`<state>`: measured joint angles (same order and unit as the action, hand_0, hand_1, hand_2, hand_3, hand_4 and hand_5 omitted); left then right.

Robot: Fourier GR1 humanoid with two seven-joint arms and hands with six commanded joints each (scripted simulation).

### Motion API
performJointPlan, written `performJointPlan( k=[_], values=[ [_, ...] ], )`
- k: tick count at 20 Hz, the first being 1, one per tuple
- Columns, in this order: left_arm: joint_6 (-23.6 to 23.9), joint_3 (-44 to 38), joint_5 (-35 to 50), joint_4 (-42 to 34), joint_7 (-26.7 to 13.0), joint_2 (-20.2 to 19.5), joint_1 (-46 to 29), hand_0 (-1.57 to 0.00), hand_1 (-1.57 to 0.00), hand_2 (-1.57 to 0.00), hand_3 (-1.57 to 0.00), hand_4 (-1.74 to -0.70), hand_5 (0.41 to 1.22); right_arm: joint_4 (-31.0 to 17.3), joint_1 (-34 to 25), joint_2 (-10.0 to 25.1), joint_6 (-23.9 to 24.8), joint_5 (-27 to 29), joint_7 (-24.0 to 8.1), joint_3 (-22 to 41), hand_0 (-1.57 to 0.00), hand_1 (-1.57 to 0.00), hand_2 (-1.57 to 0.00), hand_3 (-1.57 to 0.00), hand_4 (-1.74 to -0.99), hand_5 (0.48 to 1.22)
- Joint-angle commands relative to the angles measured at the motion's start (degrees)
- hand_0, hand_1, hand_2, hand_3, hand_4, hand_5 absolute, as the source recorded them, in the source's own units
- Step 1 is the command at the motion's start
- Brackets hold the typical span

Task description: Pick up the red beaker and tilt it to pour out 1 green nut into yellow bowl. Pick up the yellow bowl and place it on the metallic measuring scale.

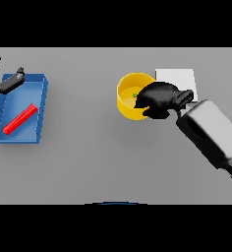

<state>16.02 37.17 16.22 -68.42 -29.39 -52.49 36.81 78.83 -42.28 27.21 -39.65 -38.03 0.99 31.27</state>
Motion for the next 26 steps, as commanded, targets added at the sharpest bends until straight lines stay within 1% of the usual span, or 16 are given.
performJointPlan(
  k=[1, 2, 4, 5, 6, 8, 9, 11, 14, 17, 21, 22, 23, 24, 25, 26],
  values=[
    [0.2, 0.1, -0.4, 0.1, 0.5, 0.0, 0.0, 0.00, 0.00, 0.00, 0.00, -0.80, 0.723, 0.2, -0.5, 0.8, 0.1, 0.0, 0.9, -0.3, -1.57, -1.57, -1.56, -1.24, -1.719, 1.220],
    [0.7, 0.2, -0.3, -0.6, 0.9, 0.1, -0.7, 0.00, 0.00, 0.00, 0.00, -0.80, 0.723, -0.2, -1.1, 1.4, 0.7, -0.3, 1.7, -0.4, -1.57, -1.57, -1.56, -1.24, -1.719, 1.220],
    [0.7, -0.2, -0.1, -1.3, 0.9, -0.7, -0.6, 0.00, 0.00, 0.00, 0.00, -0.81, 0.735, -1.4, -2.6, 3.2, 2.2, -1.0, 3.0, -1.4, -1.57, -1.57, -1.57, -1.32, -1.720, 1.220],
    [0.7, -0.1, -0.1, -1.4, 1.0, -0.8, -1.0, 0.00, 0.00, 0.00, 0.00, -0.81, 0.741, -3.2, -3.1, 3.3, 3.4, -1.7, 2.3, -1.7, -1.57, -1.57, -1.57, -1.33, -1.720, 1.221],
    [1.0, 0.0, -0.3, -1.6, 0.7, -0.7, -0.9, 0.00, 0.00, 0.00, 0.00, -0.81, 0.742, -4.0, -3.8, 3.8, 3.4, -1.6, 2.0, -2.3, -1.57, -1.57, -1.57, -1.30, -1.720, 1.221],
    [1.5, 0.4, -0.6, -2.9, -1.2, -1.3, -1.2, 0.00, 0.00, 0.00, 0.00, -0.80, 0.734, -6.8, -4.7, 4.5, 5.6, -2.1, 2.9, -3.1, -1.57, -1.57, -1.57, -1.26, -1.719, 1.221],
    [1.4, 0.5, -0.7, -3.1, -1.9, -1.3, -0.8, 0.00, 0.00, 0.00, 0.00, -0.80, 0.735, -8.9, -5.1, 5.3, 6.6, -2.3, 4.4, -3.6, -1.57, -1.57, -1.57, -1.24, -1.720, 1.221],
    [1.4, 0.5, -0.4, -3.3, -2.7, -1.1, -0.7, 0.00, 0.00, 0.00, 0.00, -0.81, 0.743, -12.3, -5.7, 5.6, 7.2, -1.8, 3.7, -4.9, -1.57, -1.57, -1.57, -1.22, -1.720, 1.221],
    [1.9, 0.6, -0.6, -4.6, -3.9, -1.7, -1.0, 0.00, 0.00, 0.00, 0.00, -0.83, 0.765, -17.7, -6.0, 5.7, 9.8, -2.2, 3.9, -5.9, -1.57, -1.57, -1.57, -1.19, -1.720, 1.221],
    [2.2, 0.7, -0.7, -4.6, -4.4, -1.7, -1.2, 0.00, 0.00, 0.00, 0.00, -0.83, 0.774, -23.9, -7.0, 5.6, 12.7, -3.0, 5.8, -6.2, -1.57, -1.57, -1.57, -1.17, -1.720, 1.221],
    [1.7, 0.4, -0.6, -3.8, -4.1, -2.0, -1.2, 0.00, 0.00, 0.00, 0.00, -0.82, 0.759, -31.9, -8.4, 4.5, 16.0, -4.3, 7.0, -6.4, -1.57, -1.57, -1.57, -1.25, -1.722, 1.221],
    [1.4, 0.3, -0.4, -3.8, -4.3, -2.1, -1.0, 0.00, 0.00, 0.00, 0.00, -0.82, 0.756, -34.2, -9.1, 3.8, 17.1, -4.8, 7.4, -6.4, -1.57, -1.57, -1.57, -1.31, -1.723, 1.221],
    [1.7, 0.7, -0.8, -3.5, -4.3, -1.5, -1.0, 0.00, 0.00, 0.00, 0.00, -0.81, 0.757, -35.9, -9.0, 3.4, 18.3, -5.2, 8.1, -6.2, -1.57, -1.57, -1.57, -1.36, -1.724, 1.221],
    [1.5, 0.4, -0.7, -3.4, -4.2, -2.0, -0.9, 0.00, 0.00, 0.00, 0.00, -0.81, 0.753, -37.4, -9.4, 3.2, 18.8, -5.1, 8.9, -6.4, -1.57, -1.57, -1.57, -1.39, -1.724, 1.221],
    [1.3, 0.4, -0.8, -2.8, -4.1, -1.8, -0.9, 0.00, 0.00, 0.00, 0.00, -0.81, 0.749, -39.0, -9.9, 2.5, 19.7, -5.4, 8.3, -6.4, -1.57, -1.57, -1.57, -1.41, -1.724, 1.221],
    [1.3, 0.6, -0.9, -2.9, -4.4, -1.7, -0.6, 0.00, 0.00, 0.00, 0.00, -0.80, 0.743, -40.2, -9.8, 2.2, 20.4, -5.6, 9.1, -6.3, -1.57, -1.56, -1.57, -1.43, -1.725, 1.221]
  ],
)
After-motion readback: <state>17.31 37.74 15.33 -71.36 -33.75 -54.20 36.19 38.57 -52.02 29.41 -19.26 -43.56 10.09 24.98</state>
